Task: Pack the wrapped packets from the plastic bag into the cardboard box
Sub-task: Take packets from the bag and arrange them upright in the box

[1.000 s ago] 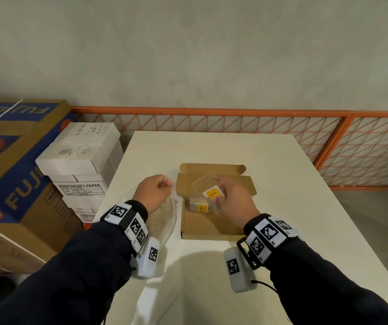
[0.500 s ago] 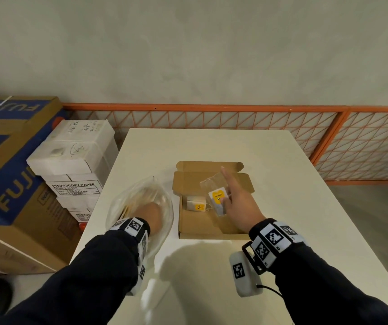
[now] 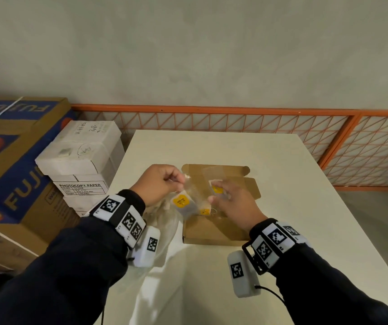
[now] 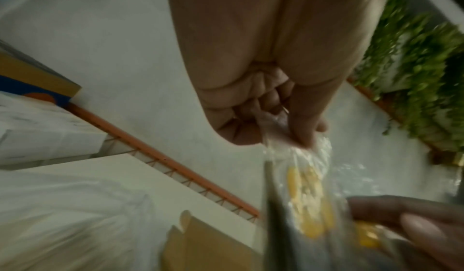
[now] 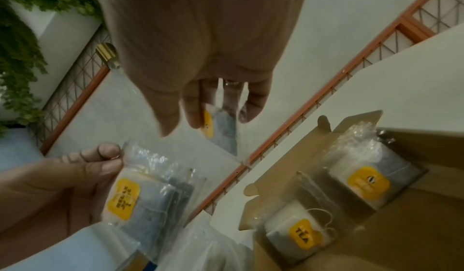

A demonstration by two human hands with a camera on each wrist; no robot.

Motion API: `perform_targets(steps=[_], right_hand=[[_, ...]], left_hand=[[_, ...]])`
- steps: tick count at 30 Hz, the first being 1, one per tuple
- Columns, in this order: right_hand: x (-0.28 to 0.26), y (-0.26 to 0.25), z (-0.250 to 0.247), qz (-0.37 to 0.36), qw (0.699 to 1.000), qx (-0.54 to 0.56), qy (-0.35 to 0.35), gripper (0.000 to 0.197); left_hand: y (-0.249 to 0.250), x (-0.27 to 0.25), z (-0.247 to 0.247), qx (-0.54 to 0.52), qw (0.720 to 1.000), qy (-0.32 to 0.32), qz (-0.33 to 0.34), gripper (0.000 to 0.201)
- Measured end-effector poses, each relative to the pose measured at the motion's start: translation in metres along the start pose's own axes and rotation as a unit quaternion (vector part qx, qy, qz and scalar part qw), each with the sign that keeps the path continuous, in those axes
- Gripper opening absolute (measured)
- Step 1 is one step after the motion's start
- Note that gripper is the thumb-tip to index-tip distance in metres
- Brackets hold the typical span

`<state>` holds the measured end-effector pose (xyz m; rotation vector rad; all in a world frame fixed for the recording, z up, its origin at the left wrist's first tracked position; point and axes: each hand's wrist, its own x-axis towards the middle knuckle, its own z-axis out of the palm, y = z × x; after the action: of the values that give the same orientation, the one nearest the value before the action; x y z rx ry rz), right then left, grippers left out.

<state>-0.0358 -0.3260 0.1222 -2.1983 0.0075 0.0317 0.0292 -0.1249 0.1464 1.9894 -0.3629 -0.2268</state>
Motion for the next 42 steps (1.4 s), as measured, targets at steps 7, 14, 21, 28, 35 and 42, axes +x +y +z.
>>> perform_targets(steps=[7,14,21,28,35,42], right_hand=[[0.005,-0.008,0.002,0.006,0.992,0.108,-0.058,0.013],[0.005,0.014,-0.01,0.109,0.941,0.32,0.017,0.01],[0.005,0.021,-0.008,0.135,0.932,0.337,-0.002,0.013],[0.005,0.023,-0.009,0.121,0.937,0.326,-0.011,0.016],[0.006,0.018,-0.003,0.109,0.926,0.361,0.014,0.033],[0.009,0.026,-0.005,0.09,0.946,0.311,0.03,0.049]], left_hand=[[0.028,0.005,0.03,-0.092,0.994,0.037,0.043,0.025],[-0.041,0.008,0.021,0.15,0.982,0.042,-0.105,0.016],[-0.113,-0.008,0.037,0.413,0.872,-0.158,-0.212,0.037],[-0.095,-0.007,0.037,0.419,0.868,-0.128,-0.235,0.033],[-0.018,-0.004,0.045,-0.015,0.991,-0.044,-0.125,0.03],[0.003,0.005,0.066,-0.087,0.984,-0.089,-0.125,0.029]])
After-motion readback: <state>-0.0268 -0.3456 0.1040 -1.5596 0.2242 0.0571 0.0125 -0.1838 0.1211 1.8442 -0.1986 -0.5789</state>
